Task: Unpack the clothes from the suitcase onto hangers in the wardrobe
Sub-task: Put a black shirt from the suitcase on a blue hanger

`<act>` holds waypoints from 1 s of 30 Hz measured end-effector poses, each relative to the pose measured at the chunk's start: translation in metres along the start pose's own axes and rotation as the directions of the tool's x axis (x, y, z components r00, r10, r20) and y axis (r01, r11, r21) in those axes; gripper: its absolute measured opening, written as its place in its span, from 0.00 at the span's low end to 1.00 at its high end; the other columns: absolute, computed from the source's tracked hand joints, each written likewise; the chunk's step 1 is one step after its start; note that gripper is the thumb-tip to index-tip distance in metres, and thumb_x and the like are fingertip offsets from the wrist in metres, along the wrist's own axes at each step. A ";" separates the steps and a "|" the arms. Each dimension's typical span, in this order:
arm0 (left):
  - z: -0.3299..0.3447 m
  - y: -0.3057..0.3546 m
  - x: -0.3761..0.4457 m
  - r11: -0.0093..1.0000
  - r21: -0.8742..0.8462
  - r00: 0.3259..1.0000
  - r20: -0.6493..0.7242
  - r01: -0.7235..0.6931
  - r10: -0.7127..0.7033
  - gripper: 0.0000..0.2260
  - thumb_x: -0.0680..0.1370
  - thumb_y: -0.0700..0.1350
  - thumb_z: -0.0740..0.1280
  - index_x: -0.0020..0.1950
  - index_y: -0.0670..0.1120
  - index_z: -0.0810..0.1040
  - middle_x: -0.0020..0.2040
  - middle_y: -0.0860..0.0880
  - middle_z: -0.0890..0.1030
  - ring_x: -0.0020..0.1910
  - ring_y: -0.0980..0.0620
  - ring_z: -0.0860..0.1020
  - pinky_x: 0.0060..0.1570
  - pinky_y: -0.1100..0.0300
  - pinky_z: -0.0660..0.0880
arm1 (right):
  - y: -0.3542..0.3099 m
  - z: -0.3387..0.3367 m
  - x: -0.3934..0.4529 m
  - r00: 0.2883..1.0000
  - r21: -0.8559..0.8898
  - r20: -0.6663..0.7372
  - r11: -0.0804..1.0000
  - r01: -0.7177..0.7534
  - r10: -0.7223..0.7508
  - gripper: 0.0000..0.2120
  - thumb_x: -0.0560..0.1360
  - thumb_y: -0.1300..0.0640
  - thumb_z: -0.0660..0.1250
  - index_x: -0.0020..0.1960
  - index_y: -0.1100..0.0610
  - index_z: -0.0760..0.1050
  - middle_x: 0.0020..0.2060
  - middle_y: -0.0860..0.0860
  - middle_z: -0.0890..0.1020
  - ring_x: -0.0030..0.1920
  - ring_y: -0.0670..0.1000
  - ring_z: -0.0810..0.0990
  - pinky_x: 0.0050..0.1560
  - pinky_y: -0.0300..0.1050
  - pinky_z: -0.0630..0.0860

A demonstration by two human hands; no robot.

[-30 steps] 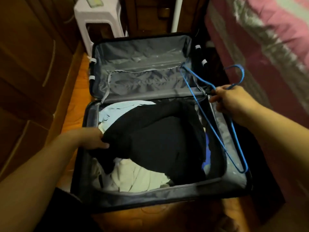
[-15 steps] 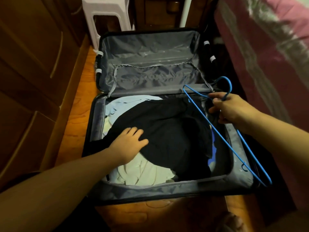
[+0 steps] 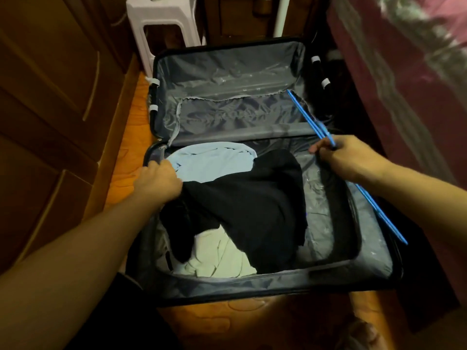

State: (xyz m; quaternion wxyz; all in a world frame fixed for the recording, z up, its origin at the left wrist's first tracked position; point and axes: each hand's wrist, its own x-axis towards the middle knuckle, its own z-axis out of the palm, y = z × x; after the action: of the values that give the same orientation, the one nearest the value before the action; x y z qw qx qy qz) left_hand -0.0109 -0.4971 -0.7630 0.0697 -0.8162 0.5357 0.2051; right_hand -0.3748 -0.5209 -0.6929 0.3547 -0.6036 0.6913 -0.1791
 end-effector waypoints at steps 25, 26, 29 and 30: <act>0.081 0.142 0.016 0.853 0.277 0.888 0.270 -0.442 0.373 0.29 0.81 0.65 0.58 0.74 0.47 0.71 0.73 0.41 0.69 0.72 0.39 0.66 0.69 0.46 0.64 | 0.027 -0.044 -0.021 0.993 -0.092 -0.096 0.993 -0.077 0.068 0.12 0.79 0.62 0.61 0.51 0.52 0.83 0.29 0.45 0.78 0.27 0.42 0.73 0.24 0.30 0.66; 0.086 0.151 0.017 0.814 0.358 0.883 0.294 -0.457 0.367 0.29 0.80 0.65 0.58 0.75 0.48 0.69 0.74 0.41 0.66 0.73 0.39 0.62 0.70 0.45 0.62 | 0.028 -0.047 -0.020 0.993 -0.093 -0.099 0.993 -0.070 0.060 0.12 0.79 0.61 0.61 0.51 0.53 0.83 0.30 0.46 0.78 0.28 0.43 0.73 0.26 0.33 0.67; 0.092 0.156 0.009 0.748 0.430 0.853 0.376 -0.506 0.362 0.24 0.82 0.60 0.59 0.74 0.48 0.70 0.73 0.42 0.63 0.72 0.38 0.61 0.70 0.45 0.61 | 0.030 -0.051 -0.013 0.996 -0.086 -0.079 0.995 -0.050 0.044 0.11 0.79 0.59 0.62 0.55 0.54 0.82 0.34 0.49 0.79 0.31 0.47 0.73 0.33 0.40 0.69; 0.088 0.155 0.003 0.748 0.399 0.835 0.397 -0.531 0.381 0.24 0.83 0.58 0.58 0.74 0.46 0.70 0.73 0.42 0.64 0.71 0.38 0.63 0.70 0.46 0.62 | 0.031 -0.051 -0.009 0.997 -0.080 -0.066 0.996 -0.050 0.045 0.11 0.79 0.59 0.62 0.56 0.54 0.82 0.38 0.51 0.80 0.33 0.50 0.75 0.35 0.41 0.70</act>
State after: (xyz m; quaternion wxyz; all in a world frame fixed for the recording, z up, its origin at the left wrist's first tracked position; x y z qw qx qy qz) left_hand -0.1724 -0.5349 -0.8276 0.3006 -0.5734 0.7381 0.1898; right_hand -0.4324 -0.5155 -0.6766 0.3117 -0.5947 0.7232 -0.1616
